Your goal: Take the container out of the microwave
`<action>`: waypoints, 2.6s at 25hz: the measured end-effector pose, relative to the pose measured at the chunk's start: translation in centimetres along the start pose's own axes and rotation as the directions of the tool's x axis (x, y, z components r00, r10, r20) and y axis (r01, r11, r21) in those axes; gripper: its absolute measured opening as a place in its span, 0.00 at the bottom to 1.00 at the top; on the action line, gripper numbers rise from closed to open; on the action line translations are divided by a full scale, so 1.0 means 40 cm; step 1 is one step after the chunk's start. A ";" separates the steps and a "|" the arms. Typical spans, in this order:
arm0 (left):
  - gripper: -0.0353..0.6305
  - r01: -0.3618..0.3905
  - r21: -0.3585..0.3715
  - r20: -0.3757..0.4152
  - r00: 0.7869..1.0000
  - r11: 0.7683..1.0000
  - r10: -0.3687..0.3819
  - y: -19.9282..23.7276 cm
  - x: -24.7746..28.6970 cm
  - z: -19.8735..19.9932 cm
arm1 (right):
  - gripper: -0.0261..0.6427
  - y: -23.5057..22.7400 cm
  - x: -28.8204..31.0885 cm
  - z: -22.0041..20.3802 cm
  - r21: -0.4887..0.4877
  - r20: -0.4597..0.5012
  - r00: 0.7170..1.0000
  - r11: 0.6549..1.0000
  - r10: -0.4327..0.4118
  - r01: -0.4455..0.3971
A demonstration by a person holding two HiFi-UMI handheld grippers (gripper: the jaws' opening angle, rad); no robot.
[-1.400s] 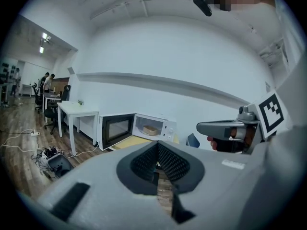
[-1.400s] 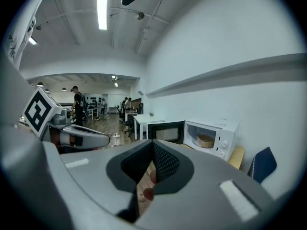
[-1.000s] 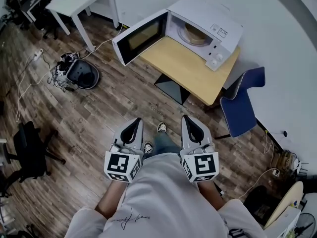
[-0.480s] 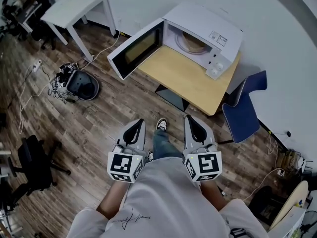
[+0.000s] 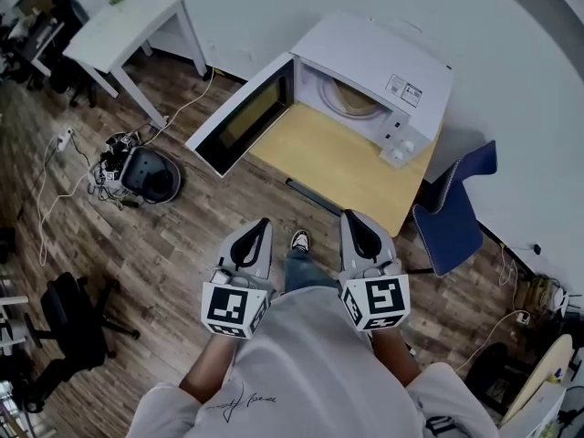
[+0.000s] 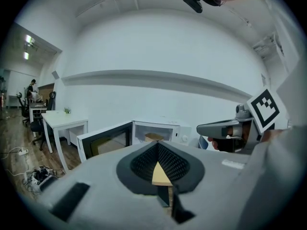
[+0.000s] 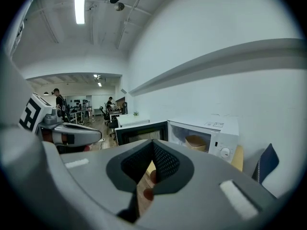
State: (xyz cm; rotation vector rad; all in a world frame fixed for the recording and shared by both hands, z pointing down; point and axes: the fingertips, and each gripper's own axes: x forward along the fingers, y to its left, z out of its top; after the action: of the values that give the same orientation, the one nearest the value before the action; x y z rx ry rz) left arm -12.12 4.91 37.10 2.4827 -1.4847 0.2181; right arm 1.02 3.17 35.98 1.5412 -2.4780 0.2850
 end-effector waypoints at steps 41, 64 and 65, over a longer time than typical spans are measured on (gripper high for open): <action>0.05 0.128 -0.001 -0.064 0.990 0.992 -0.128 0.014 0.481 0.061 | 0.06 -0.387 0.356 0.041 -0.079 0.009 0.995 0.992 -0.095 0.095; 0.05 0.160 0.005 -0.067 0.985 0.987 -0.160 0.063 0.525 0.075 | 0.11 -0.423 0.511 -0.020 -0.195 -0.084 0.989 0.975 -0.120 0.102; 0.05 0.163 0.006 -0.071 0.984 0.987 -0.162 0.063 0.525 0.073 | 0.11 -0.425 0.519 -0.025 -0.208 -0.092 0.988 0.973 -0.121 0.100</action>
State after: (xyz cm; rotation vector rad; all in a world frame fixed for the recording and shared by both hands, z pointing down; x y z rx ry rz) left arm -4.40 -14.80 39.86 2.5615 -1.2492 0.2819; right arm 7.41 -21.78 43.59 1.5319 -2.2538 0.0883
